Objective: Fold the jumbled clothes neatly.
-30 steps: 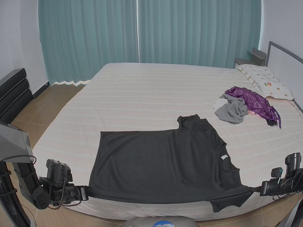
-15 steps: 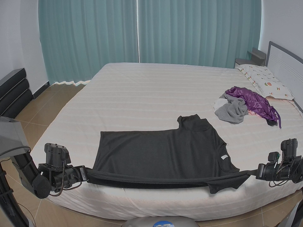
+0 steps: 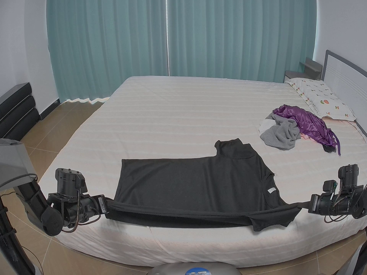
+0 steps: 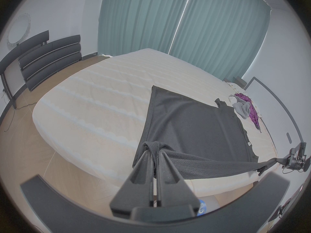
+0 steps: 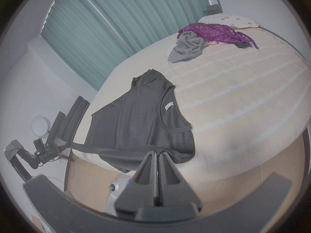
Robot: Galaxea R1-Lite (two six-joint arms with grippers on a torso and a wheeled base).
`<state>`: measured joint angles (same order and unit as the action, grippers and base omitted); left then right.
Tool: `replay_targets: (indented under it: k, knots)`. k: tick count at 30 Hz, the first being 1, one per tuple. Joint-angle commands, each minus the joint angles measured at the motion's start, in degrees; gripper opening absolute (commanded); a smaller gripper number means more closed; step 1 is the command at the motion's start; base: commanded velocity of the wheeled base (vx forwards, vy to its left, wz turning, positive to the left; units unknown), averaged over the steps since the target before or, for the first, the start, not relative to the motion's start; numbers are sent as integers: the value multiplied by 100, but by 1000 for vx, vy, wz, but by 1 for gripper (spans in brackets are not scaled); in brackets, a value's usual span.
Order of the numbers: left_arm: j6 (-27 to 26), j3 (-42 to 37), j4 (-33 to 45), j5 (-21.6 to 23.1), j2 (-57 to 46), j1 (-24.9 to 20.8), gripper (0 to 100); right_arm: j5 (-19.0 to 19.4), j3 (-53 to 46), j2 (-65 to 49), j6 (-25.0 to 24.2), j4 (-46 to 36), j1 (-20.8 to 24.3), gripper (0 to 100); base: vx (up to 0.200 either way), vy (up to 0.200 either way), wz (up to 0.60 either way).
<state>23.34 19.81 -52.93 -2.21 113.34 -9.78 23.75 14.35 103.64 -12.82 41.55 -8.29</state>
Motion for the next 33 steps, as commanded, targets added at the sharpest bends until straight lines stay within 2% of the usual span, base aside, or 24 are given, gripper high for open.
replay_targets:
  k: [1, 9, 15, 33]
  knots:
    - [3, 269, 72, 1, 277, 2, 0, -2, 270, 420, -10, 3, 56, 0, 0, 0, 0]
    - [12, 875, 609, 1, 558, 2, 0, -10, 850, 973, -1, -50, 64, 0, 0, 0, 0]
    - [21, 1209, 705, -8, 857, 20, 0, -19, 1237, 1290, -1, -76, 108, 0, 0, 0, 0]
    - [21, 1376, 758, 10, 1015, 99, 0, -142, 1606, 1334, -273, -85, 372, 0, 0, 0, 0]
